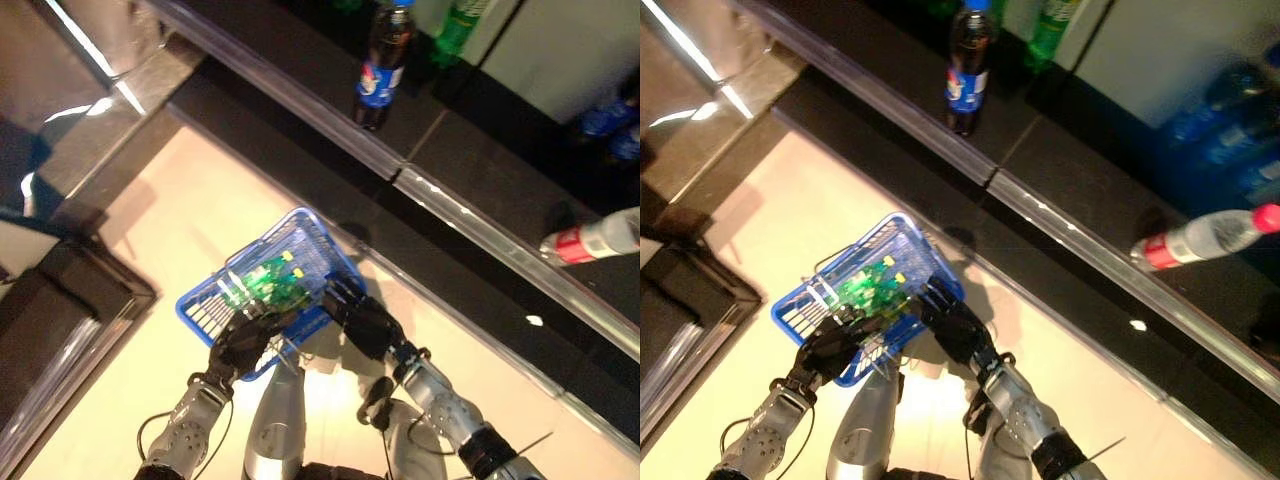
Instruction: Pick up the drink and place into the basket.
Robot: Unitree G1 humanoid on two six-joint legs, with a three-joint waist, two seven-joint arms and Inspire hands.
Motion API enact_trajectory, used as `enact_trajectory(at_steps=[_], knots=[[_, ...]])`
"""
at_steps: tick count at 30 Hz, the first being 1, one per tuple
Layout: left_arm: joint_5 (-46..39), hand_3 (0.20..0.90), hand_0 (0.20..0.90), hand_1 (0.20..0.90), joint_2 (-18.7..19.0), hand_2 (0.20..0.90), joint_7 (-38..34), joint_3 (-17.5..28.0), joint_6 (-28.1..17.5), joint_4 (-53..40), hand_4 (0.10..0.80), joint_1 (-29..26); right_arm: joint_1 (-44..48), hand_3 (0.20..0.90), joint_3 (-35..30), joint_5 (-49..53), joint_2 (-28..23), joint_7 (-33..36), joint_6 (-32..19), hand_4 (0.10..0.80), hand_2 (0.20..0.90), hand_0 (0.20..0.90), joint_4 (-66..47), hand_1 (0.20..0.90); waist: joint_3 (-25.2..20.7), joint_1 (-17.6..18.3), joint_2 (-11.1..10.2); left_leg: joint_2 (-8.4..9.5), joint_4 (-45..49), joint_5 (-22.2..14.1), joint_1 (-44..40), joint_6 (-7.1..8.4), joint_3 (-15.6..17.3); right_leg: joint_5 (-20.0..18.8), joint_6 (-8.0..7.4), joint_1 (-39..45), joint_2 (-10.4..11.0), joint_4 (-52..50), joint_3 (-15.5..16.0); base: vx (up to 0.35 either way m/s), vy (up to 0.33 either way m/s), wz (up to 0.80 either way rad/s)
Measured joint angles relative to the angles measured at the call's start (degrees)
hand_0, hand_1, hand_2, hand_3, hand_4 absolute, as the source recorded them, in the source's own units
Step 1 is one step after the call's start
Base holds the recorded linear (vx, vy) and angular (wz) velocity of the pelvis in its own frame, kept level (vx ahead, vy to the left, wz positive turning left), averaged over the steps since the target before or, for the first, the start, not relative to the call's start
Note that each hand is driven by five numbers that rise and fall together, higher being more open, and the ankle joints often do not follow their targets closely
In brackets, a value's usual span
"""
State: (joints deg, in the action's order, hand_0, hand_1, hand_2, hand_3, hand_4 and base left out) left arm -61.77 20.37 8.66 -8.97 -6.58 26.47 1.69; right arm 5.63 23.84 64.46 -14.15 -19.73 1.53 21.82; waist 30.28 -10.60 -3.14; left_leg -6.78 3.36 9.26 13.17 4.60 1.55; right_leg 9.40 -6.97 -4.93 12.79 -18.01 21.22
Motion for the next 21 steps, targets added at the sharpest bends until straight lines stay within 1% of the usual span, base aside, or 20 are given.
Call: enact_trajectory(at_steps=[1, 2, 3, 5, 6, 7, 8, 9, 10, 11, 12, 13, 14, 15, 16, 18, 21], knots=[[1.0, 0.200, 0.300, 0.300, -0.7, 0.300, -2.7, 1.2, -0.3, 2.0, 0.100, -0.2, -1.3, 0.900, -0.5, -1.2, 0.0, -0.7, 0.3, 0.800, 0.900, 0.900, 0.0, 0.900, -0.3, 1.3, -0.6, -0.76, -0.8, 0.0, -1.2, 0.20, 0.8, -0.2, 0.12, 0.6, -0.4, 0.8, -0.9, 0.093, -0.019, -0.39], [2.2, 0.200, 0.300, 0.300, -2.1, 0.300, -3.9, 4.1, -0.6, 4.5, 0.100, -0.2, -2.4, 0.900, -1.2, -2.7, 0.5, -1.0, 0.4, 0.800, 0.900, 0.900, 0.0, 0.900, -0.6, 1.6, -1.0, -1.11, -1.7, 0.2, -2.8, 0.05, 2.0, -0.7, 0.09, 1.5, -0.8, 1.9, -1.6, 0.095, -0.012, -0.50], [2.3, 0.200, 0.300, 0.300, -2.8, 0.300, -6.0, 5.7, -0.6, 5.4, 0.100, 0.3, -3.2, 0.900, -2.0, -4.3, 0.9, -1.0, 0.5, 0.800, 0.900, 0.900, 0.0, 0.900, -1.0, 2.1, -1.5, -1.29, -2.4, 0.1, -4.2, 0.13, 2.9, -1.1, 0.04, 2.1, -1.1, 2.7, -2.6, 0.138, -0.023, -0.49], [2.8, 0.200, 0.300, 0.300, -4.8, 0.300, -7.3, 9.5, -0.8, 9.7, 0.100, 0.8, -5.1, 0.900, -5.0, -8.5, 2.2, -1.2, 0.5, 0.800, 0.900, 0.900, 2.8, 0.900, -3.6, 4.1, -2.4, -1.61, -3.2, -0.3, -5.6, 0.22, 4.6, -1.8, -0.17, 3.4, -1.5, 4.6, -3.5, 0.126, -0.020, -0.37], [2.8, 0.200, 0.300, 0.300, -5.9, 0.300, -8.6, 10.5, -0.8, 11.8, 0.100, 0.9, -5.4, 0.900, -6.0, -10.7, 2.4, -0.5, 0.6, 0.800, 0.900, 0.900, 5.4, 0.900, -5.4, 4.6, -2.6, -1.62, -3.6, -0.2, -6.3, 0.42, 5.1, -2.4, -0.34, 4.1, -1.7, 6.2, -4.2, 0.100, -0.016, -0.32], [2.9, 0.200, 0.300, 0.300, -6.5, 0.300, -9.2, 11.1, -0.9, 13.8, 0.100, 0.9, -5.6, 0.900, -6.8, -12.2, 2.1, -0.3, 0.6, 0.800, 0.900, 0.900, 7.7, 0.900, -6.9, 4.8, -2.7, -1.74, -4.1, -0.4, -6.8, 0.46, 5.8, -2.8, -0.36, 4.5, -1.8, 7.2, -4.5, 0.136, -0.008, -0.27], [3.0, 0.200, 0.300, 0.300, -6.8, 0.300, -9.2, 11.5, -1.1, 15.0, 0.100, 0.8, -5.5, 0.900, -7.3, -13.2, 2.2, -0.2, 0.6, 0.800, 0.900, 0.900, 9.3, 0.900, -7.5, 4.8, -2.7, -1.74, -4.4, -0.4, -7.4, 0.45, 6.0, -3.1, -0.42, 5.0, -1.9, 7.9, -4.6, 0.149, -0.018, -0.25], [3.7, 0.200, 0.300, 0.300, -7.8, 0.300, -9.5, 12.3, -1.6, 19.8, 0.100, 0.6, -4.6, 0.900, -8.1, -16.3, 2.4, 0.1, 0.3, 0.800, 0.900, 0.900, 16.0, 0.900, -9.7, 5.5, -2.8, -1.67, -5.4, -0.8, -9.8, 0.47, 7.0, -3.7, -0.71, 7.6, -2.0, 10.2, -4.7, 0.161, -0.023, -0.23], [3.9, 0.200, 0.300, 0.300, -8.2, 0.300, -10.0, 12.4, -1.8, 22.3, 0.100, 1.1, -4.5, 0.900, -8.2, -18.1, 2.5, 1.2, 0.5, 0.800, 0.900, 0.900, 19.8, 0.900, -11.9, 5.7, -2.8, -1.60, -6.2, -0.9, -10.9, 0.55, 7.5, -3.9, -0.84, 8.4, -2.0, 11.3, -4.9, 0.163, -0.024, -0.20], [3.9, 0.200, 0.300, 0.300, -8.4, 0.300, -10.7, 12.7, -1.8, 23.8, 0.100, 1.6, -5.0, 0.900, -8.3, -19.6, 2.4, 1.7, 0.4, 0.800, 0.900, 0.900, 22.0, 0.900, -13.9, 6.1, -2.8, -1.59, -6.7, -1.0, -11.3, 0.63, 7.7, -4.0, -0.89, 9.0, -2.1, 12.2, -5.0, 0.113, -0.014, -0.17], [3.9, 0.200, 0.300, 0.300, -8.6, 0.300, -10.5, 14.0, -1.8, 26.2, 0.100, 1.8, -4.8, 0.900, -9.0, -22.1, 2.8, 1.9, -0.1, 0.800, 0.900, 0.900, 26.5, 0.900, -15.4, 6.1, -2.8, -1.72, -7.5, -1.0, -12.6, 0.69, 8.4, -4.3, -0.85, 9.8, -2.4, 13.1, -5.1, 0.107, -0.018, -0.23], [3.7, 0.200, 0.300, 0.300, -8.8, 0.300, -10.7, 14.5, -1.8, 28.9, 0.100, 2.2, -4.5, 0.900, -9.4, -24.7, 3.1, 3.0, -0.2, 0.800, 0.900, 0.900, 30.7, 0.900, -17.3, 6.1, -2.6, -1.83, -8.2, -1.1, -13.6, 0.87, 9.0, -4.5, -0.82, 10.2, -2.7, 14.1, -6.0, 0.072, -0.019, -0.25], [3.6, 0.200, 0.300, 0.300, -8.7, 0.300, -10.8, 15.0, -1.8, 30.0, 0.100, 2.3, -4.6, 0.900, -9.4, -26.0, 3.1, 3.5, -0.2, 0.800, 0.900, 0.900, 32.2, 0.900, -18.1, 6.3, -2.8, -1.91, -8.2, -1.3, -13.8, 0.99, 9.1, -4.6, -0.80, 10.6, -2.7, 14.5, -6.0, 0.093, -0.027, -0.20], [3.6, 0.200, 0.300, 0.300, -8.7, 0.300, -10.6, 16.5, -1.8, 32.6, 0.100, 2.2, -4.7, 0.900, -9.8, -29.1, 3.2, 4.3, -0.6, 0.800, 0.900, 0.900, 36.3, 0.900, -19.5, 6.6, -2.4, -2.04, -8.2, -1.5, -14.3, 1.22, 9.3, -4.8, -0.78, 11.5, -2.9, 15.4, -6.1, 0.086, -0.025, -0.10], [3.6, 0.200, 0.300, 0.300, -8.6, 0.300, -10.6, 17.7, -1.8, 35.6, 0.100, 2.2, -4.8, 0.900, -10.2, -32.5, 3.3, 5.8, -0.8, 0.800, 0.900, 0.900, 41.5, 0.900, -21.6, 7.1, -2.4, -2.16, -8.2, -1.8, -15.0, 1.39, 9.7, -4.9, -0.77, 12.1, -3.0, 16.1, -6.1, 0.088, -0.026, -0.10], [4.1, 0.200, 0.300, 0.300, -8.5, 0.300, -10.6, 18.9, -2.0, 38.9, 0.100, 2.4, -5.9, 0.900, -12.7, -37.2, 3.3, 8.0, -0.8, 0.800, 0.900, 0.900, 47.2, 0.900, -23.7, 7.5, -2.3, -2.41, -8.2, -2.3, -16.1, 1.66, 10.5, -4.9, -0.73, 13.0, -3.2, 16.4, -6.3, 0.040, -0.009, -0.15], [6.7, 0.200, 0.300, 0.300, -8.6, 0.300, -10.5, 18.8, -2.4, 41.7, 0.100, 2.3, -8.4, 0.900, -15.6, -42.1, 2.9, 10.7, -0.5, 0.800, 0.900, 0.900, 51.0, 0.900, -25.2, 8.0, -1.6, -2.90, -8.3, -2.5, -16.4, 1.58, 10.7, -5.0, -0.52, 12.8, -3.4, 16.5, -6.2, -0.007, -0.003, -0.14]])
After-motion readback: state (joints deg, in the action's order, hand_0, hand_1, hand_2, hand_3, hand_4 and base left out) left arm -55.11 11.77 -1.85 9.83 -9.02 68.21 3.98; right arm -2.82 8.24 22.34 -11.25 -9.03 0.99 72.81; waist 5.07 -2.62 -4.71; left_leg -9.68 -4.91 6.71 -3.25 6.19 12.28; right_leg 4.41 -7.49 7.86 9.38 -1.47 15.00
